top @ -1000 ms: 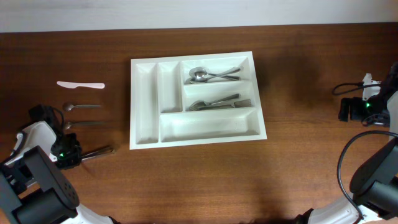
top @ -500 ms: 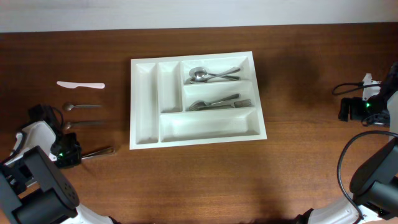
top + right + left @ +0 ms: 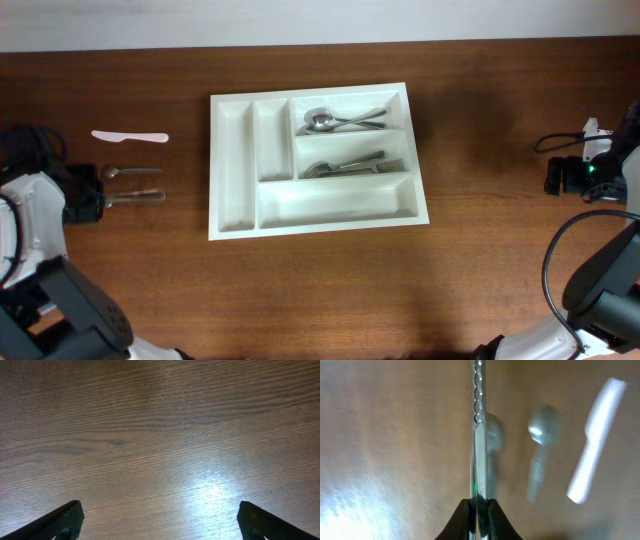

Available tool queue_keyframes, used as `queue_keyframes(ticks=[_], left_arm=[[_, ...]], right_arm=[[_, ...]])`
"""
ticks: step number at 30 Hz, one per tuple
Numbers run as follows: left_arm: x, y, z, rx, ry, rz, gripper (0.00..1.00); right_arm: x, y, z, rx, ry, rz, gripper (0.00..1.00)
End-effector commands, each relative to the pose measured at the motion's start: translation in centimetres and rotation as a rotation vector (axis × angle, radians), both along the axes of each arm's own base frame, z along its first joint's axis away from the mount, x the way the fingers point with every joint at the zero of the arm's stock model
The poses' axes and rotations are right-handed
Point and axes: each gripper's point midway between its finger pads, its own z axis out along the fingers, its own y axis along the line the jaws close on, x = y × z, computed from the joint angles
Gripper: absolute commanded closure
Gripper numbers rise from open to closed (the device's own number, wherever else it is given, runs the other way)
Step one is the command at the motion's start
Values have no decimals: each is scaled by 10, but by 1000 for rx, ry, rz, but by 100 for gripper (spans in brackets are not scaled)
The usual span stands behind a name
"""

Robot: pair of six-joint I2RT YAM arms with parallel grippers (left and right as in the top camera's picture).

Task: Pack container
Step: 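Close the left gripper on the tongs and lift, then carry the tongs right and lower them into the tray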

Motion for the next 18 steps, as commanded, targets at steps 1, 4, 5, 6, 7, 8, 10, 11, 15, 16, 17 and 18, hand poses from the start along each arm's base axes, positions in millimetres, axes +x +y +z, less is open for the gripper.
queue_keyframes(ticks=[1, 4, 5, 6, 7, 8, 10, 11, 15, 16, 17, 18], left_arm=[[25, -40, 37, -50, -131, -128, 98], [37, -81, 49, -89, -172, -212, 98], [40, -96, 53, -104, -182, -235, 98], [43, -111, 56, -118, -190, -258, 98], [46, -129, 59, -129, -197, -282, 98], [47, -144, 62, -136, -199, -304, 98], [49, -176, 65, -157, -199, -341, 98], [49, -191, 65, -170, -196, -360, 98], [36, -243, 59, -196, -134, -379, 98], [32, -250, 57, -189, -115, -362, 98], [28, -257, 55, -181, -99, -347, 98], [27, -264, 55, -175, -95, -344, 98]], right_arm=[[0, -2, 4, -14, -9, -10, 1], [0, -2, 5, -14, -9, -10, 1], [0, -2, 5, -14, -9, -10, 1], [0, -2, 5, -14, -9, -10, 1], [0, -2, 4, -14, -9, -10, 1], [0, -2, 4, -14, -9, -10, 1], [0, -2, 5, -14, -9, -10, 1], [0, -2, 4, -14, -9, -10, 1], [0, -2, 4, -14, -9, -10, 1], [0, -2, 4, -14, -9, -10, 1], [0, -2, 4, -14, -9, -10, 1], [0, -2, 4, -14, -9, -10, 1]])
